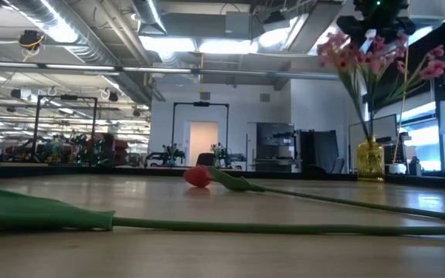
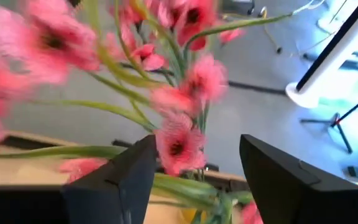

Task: Sort flowers into vase by color
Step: Put the pink flowers into the yellow vase, then put the top red flower into the yellow vase

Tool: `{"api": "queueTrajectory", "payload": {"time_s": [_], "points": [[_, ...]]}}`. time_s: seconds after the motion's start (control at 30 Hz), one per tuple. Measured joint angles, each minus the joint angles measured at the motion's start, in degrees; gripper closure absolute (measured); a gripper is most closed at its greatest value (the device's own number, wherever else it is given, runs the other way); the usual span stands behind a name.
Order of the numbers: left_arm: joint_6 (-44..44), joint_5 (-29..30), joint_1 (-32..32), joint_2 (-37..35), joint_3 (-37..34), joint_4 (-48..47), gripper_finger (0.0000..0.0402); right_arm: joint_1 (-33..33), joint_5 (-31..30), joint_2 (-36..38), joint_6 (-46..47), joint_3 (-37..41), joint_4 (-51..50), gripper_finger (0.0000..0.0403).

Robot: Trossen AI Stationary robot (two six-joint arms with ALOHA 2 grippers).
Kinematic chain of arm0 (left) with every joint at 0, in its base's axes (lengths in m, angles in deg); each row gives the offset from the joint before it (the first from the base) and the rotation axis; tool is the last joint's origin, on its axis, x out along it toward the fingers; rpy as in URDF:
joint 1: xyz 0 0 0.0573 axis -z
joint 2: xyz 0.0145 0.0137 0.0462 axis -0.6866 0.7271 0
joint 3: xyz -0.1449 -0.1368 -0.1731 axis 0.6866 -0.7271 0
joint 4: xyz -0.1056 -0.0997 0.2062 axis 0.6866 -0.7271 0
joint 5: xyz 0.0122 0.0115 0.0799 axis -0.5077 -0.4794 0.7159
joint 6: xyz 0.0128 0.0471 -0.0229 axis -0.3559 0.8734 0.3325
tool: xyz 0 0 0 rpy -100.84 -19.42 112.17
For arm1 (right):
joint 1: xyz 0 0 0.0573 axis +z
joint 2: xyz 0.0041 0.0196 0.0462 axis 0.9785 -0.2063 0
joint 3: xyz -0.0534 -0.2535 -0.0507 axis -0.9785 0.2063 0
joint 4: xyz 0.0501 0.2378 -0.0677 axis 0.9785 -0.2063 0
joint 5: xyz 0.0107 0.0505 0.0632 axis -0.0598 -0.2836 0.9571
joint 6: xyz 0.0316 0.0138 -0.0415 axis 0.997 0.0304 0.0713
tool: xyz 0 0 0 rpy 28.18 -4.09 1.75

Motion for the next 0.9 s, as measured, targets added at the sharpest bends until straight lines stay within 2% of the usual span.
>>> {"api": "queueTrajectory", "payload": {"time_s": [0.17,0.3,0.47,0.6,0.8,0.9], "points": [[-0.82,-0.62,0.0,0.0,0.0,0.0,0.027,-0.01,3.29,-0.84,1.63,-3.48,-4.6,0.0143],[-1.05,-0.62,0.0,-0.02,0.0,0.0,0.027,-0.02,3.66,-0.62,1.65,-6.46,-7.68,0.0127],[-1.23,-2.08,-0.52,0.0,0.0,0.02,0.027,0.0,4.06,0.35,0.73,-9.81,-9.35,0.0121],[-0.81,-4.22,-1.23,0.0,0.0,0.02,0.027,0.0,7.13,0.71,-0.71,-11.98,-9.22,0.012],[2.62,-10.86,-0.9,-0.01,0.0,0.14,0.027,0.0,14.65,1.0,-5.46,-15.05,-8.46,0.012],[3.03,-13.02,-0.02,0.29,0.0,0.31,0.027,0.04,24.39,1.43,-9.71,-16.68,-8.06,0.012]]}}
